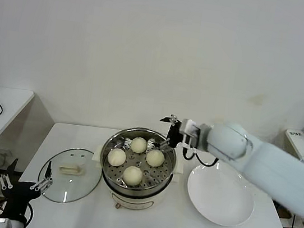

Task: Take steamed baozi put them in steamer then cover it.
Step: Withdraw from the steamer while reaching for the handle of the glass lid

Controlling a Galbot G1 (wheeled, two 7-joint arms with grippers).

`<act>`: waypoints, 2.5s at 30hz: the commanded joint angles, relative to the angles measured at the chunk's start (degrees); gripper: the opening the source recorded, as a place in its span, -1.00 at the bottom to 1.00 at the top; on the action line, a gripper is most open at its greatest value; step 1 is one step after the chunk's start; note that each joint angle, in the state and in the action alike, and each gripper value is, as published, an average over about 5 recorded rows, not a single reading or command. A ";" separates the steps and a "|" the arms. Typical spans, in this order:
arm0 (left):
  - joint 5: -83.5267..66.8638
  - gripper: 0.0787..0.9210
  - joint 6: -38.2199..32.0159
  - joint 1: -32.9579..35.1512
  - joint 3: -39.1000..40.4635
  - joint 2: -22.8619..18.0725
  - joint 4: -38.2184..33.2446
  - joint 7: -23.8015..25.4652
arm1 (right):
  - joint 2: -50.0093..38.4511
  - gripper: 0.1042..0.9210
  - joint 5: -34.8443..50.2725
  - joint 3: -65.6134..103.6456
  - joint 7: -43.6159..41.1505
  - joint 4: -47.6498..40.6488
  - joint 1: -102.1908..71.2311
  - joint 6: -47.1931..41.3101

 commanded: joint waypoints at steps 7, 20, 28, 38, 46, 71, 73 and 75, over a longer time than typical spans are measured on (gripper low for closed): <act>8.34 0.77 -9.41 -2.12 2.32 -0.68 9.33 1.42 | 24.42 0.76 -16.29 75.37 8.56 4.10 -71.97 34.72; 55.12 0.77 -13.92 -1.83 -4.07 7.09 21.54 4.40 | 37.14 0.76 -16.45 93.03 9.86 6.41 -88.31 35.70; 70.83 0.77 -15.29 -6.19 1.52 10.65 28.02 2.00 | 37.95 0.76 -12.73 96.36 10.27 8.83 -89.72 33.00; 71.89 0.77 -13.78 -17.95 5.50 13.59 36.93 4.45 | 38.54 0.76 -8.56 99.51 9.08 14.22 -94.25 29.83; 70.42 0.77 -14.04 -24.01 6.61 15.54 43.37 4.56 | 40.07 0.76 -9.08 99.87 8.68 16.02 -96.12 29.69; 69.87 0.77 -14.08 -35.07 11.82 14.15 52.69 5.05 | 42.14 0.76 -8.55 100.71 8.23 16.10 -97.37 29.37; 69.92 0.77 -14.03 -35.91 12.25 13.95 53.48 5.10 | 42.24 0.76 -8.55 100.82 8.19 16.09 -97.49 29.44; 70.01 0.77 -14.02 -36.71 12.60 13.71 54.46 5.02 | 42.37 0.76 -8.59 100.85 8.14 16.07 -97.61 29.52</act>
